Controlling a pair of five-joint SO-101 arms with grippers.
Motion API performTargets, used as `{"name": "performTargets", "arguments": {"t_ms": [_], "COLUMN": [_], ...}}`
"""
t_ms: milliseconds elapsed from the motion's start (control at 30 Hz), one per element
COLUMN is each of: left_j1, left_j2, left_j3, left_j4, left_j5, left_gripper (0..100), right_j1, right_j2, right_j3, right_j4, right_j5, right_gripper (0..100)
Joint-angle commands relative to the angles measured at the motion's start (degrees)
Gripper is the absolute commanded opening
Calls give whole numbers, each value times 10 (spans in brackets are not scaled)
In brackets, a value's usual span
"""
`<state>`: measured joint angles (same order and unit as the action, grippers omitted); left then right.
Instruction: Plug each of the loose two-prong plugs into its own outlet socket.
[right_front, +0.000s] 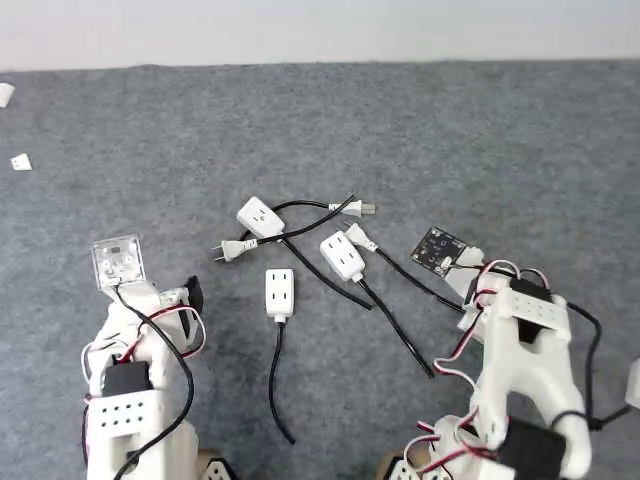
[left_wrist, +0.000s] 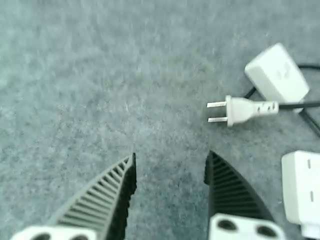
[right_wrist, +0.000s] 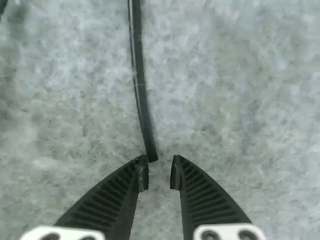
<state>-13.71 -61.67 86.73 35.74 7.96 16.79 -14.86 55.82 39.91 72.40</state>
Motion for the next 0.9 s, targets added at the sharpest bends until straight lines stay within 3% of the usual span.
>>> {"name": "performTargets", "arguments": {"t_ms": [0,300,433,567,867], "left_j1": [1,-4,-4,-4,-4], "left_j2": [63,236,246,246,246], "left_j3": [-41,-132,-138,-138,-138], "left_j4": [-24,-32,-32,-32,-33], "left_j5": [-2,-1,-3,-3,-4], "left_gripper": [213,214,214,214,214], "right_j1": [-12,-48,-57,-53,-15], "right_j2": [25,58,60,60,52], "right_j3": [-34,-80,-80,-80,-88], "right_j4": [-5,50,26,15,36], "right_j5": [5,4,-29,-44,-71], "right_gripper": [90,86,83,6,9]}}
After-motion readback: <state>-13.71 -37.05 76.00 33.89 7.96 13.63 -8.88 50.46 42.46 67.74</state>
